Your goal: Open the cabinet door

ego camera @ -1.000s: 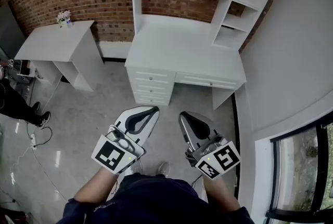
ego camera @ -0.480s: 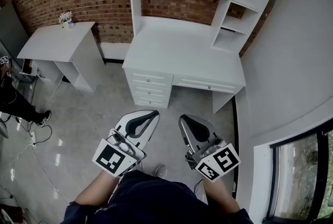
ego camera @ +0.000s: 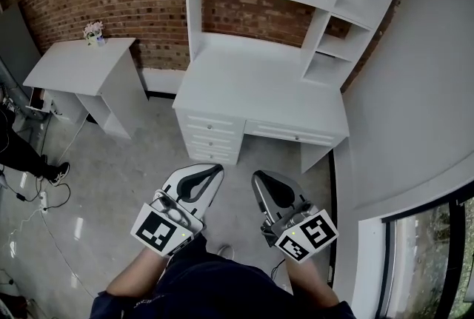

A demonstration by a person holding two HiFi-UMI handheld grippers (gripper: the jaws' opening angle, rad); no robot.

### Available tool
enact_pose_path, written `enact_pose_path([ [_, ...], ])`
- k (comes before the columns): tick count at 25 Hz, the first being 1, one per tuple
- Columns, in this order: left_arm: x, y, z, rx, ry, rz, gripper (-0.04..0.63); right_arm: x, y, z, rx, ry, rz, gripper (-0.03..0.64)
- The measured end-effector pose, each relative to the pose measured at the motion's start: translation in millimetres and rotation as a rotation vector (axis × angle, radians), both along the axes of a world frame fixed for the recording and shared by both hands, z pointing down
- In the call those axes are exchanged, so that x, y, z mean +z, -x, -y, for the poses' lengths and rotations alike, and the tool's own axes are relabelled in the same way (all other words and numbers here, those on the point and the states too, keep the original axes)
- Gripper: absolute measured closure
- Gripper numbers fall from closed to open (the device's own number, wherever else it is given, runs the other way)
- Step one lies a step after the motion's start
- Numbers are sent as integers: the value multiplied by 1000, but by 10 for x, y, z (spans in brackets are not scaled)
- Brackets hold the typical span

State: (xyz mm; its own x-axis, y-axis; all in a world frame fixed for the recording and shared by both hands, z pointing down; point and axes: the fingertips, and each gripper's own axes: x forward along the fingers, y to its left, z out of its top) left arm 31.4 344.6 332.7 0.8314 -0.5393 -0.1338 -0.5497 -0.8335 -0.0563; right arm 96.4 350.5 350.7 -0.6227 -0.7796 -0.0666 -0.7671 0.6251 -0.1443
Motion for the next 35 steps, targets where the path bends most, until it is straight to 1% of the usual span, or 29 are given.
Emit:
enact_pose_path([
  [3,5,24,173,9,-13,-13,588,25,31,171,5,2,-5,594],
  [6,37,102,411,9,-4,-14,588,27,108,391,10,6,-12,594],
  [9,-25,167,676,28,-32,-69,588,43,191,655,18,13,-15,594],
  [12,109,275,993,20,14,-19,588,79,299,943,25,18,-18,594],
  [15,168,412,1324,28,25,-9,588,90,438,1258,35,19,-24,594],
  [20,131,645,1825,46,25,2,588,74,650,1720,70,25,-25,594],
  [27,174,881,2365,91,29,0,588,82,893,2233,115,31,-27,594],
  [32,135,995,2599,114,27,-21,588,65,1022,2461,129,41,-39,594],
  [35,171,1047,2716,115,31,-19,588,62,1069,2583,133,41,-44,594],
])
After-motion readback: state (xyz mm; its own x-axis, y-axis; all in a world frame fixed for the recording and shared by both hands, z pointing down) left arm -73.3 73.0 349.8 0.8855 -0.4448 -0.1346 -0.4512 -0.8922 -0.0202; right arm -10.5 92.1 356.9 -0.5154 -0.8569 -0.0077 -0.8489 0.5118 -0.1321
